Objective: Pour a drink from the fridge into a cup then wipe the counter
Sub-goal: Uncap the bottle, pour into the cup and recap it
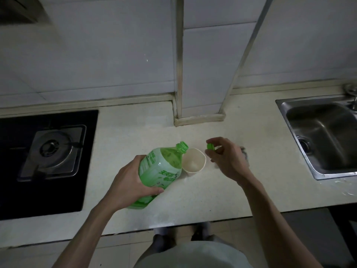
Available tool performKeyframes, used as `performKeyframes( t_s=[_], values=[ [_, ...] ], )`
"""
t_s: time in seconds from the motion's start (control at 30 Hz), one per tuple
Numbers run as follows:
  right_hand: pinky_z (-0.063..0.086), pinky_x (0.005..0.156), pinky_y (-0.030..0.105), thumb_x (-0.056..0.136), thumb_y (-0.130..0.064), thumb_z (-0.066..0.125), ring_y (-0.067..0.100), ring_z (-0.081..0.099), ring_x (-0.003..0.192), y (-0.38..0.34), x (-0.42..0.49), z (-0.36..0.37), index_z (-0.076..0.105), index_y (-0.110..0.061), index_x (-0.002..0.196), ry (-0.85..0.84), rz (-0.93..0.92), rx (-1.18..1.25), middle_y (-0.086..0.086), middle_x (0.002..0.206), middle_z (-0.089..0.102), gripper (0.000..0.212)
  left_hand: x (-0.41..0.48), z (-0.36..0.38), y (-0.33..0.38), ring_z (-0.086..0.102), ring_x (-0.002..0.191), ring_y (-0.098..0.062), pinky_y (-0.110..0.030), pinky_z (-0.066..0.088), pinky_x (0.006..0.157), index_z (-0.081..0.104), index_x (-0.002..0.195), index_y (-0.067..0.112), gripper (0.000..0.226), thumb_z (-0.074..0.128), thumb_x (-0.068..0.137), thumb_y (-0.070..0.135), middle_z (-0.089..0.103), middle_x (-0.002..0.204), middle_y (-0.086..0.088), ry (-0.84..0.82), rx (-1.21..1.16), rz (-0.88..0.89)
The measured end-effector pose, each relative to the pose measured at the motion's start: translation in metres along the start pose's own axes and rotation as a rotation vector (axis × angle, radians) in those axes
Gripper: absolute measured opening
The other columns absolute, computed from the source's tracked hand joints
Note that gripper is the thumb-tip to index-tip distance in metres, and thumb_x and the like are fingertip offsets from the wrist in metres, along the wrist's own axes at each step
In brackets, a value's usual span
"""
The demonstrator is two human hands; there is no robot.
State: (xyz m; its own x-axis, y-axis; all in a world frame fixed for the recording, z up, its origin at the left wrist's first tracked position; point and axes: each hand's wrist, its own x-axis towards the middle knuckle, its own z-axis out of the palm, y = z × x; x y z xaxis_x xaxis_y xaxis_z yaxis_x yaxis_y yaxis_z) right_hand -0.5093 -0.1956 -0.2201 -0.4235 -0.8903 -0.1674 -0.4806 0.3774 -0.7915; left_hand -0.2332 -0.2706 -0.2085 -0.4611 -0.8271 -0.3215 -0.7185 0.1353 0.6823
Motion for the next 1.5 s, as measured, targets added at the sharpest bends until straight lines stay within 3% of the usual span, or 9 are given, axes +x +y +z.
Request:
performKeyframes(
  t_s=[0.17,0.37,0.5,0.67,0.93,1.5],
  values=[
    [0.049,0.056,0.007,0.089,-0.025,0.068,0.002,0.066,0.072,0.012,0.002,0.002,0.062,-0.02,0.117,-0.023,0.002,-0.017,0.002,0.104,0.068,0.03,0.003,0.01,-0.006,0.059,0.094,-0.007,-0.034,0.053,0.079,0.045,0.122,0.032,0.09,0.09,0.046,0.05,0.06,0.105,0.015,-0.029,0.059,-0.02],
    [0.052,0.059,0.012,0.089,-0.024,0.067,0.004,0.067,0.074,0.019,0.005,0.002,0.062,-0.019,0.117,-0.03,0.017,-0.008,0.004,0.105,0.067,0.029,0.006,0.016,-0.008,0.059,0.09,-0.002,-0.034,0.054,0.077,0.045,0.116,0.036,0.084,0.088,0.046,0.052,0.06,0.102,0.017,-0.076,0.093,-0.036],
    [0.051,0.058,0.009,0.089,-0.023,0.067,0.004,0.066,0.074,0.025,0.006,0.002,0.062,-0.017,0.118,-0.043,0.024,-0.008,0.005,0.105,0.067,0.029,0.007,0.019,-0.009,0.058,0.09,-0.002,-0.033,0.053,0.077,0.044,0.114,0.037,0.082,0.088,0.046,0.052,0.058,0.101,0.019,-0.089,0.113,-0.039],
    [0.056,0.069,0.021,0.088,-0.025,0.068,0.009,0.067,0.079,0.028,0.007,0.002,0.062,-0.02,0.117,-0.05,0.029,-0.017,0.003,0.11,0.066,0.03,0.009,0.021,-0.01,0.057,0.088,-0.002,-0.031,0.052,0.074,0.044,0.113,0.037,0.081,0.087,0.046,0.053,0.057,0.1,0.018,-0.102,0.136,-0.043],
    [0.047,0.064,0.012,0.089,-0.024,0.067,0.01,0.066,0.079,0.028,0.007,0.003,0.062,-0.018,0.118,-0.075,0.033,-0.04,0.003,0.109,0.066,0.03,0.012,0.022,-0.01,0.056,0.089,-0.003,-0.03,0.051,0.073,0.041,0.112,0.037,0.081,0.085,0.047,0.057,0.055,0.101,0.017,-0.113,0.199,-0.032],
    [0.052,0.069,0.019,0.089,-0.023,0.067,0.012,0.067,0.079,0.032,0.003,0.001,0.062,-0.016,0.116,-0.078,0.041,-0.04,0.004,0.108,0.066,0.028,0.013,0.025,-0.013,0.056,0.09,-0.004,-0.03,0.052,0.075,0.041,0.114,0.036,0.083,0.085,0.047,0.058,0.056,0.103,0.015,-0.122,0.234,-0.026]
  ],
)
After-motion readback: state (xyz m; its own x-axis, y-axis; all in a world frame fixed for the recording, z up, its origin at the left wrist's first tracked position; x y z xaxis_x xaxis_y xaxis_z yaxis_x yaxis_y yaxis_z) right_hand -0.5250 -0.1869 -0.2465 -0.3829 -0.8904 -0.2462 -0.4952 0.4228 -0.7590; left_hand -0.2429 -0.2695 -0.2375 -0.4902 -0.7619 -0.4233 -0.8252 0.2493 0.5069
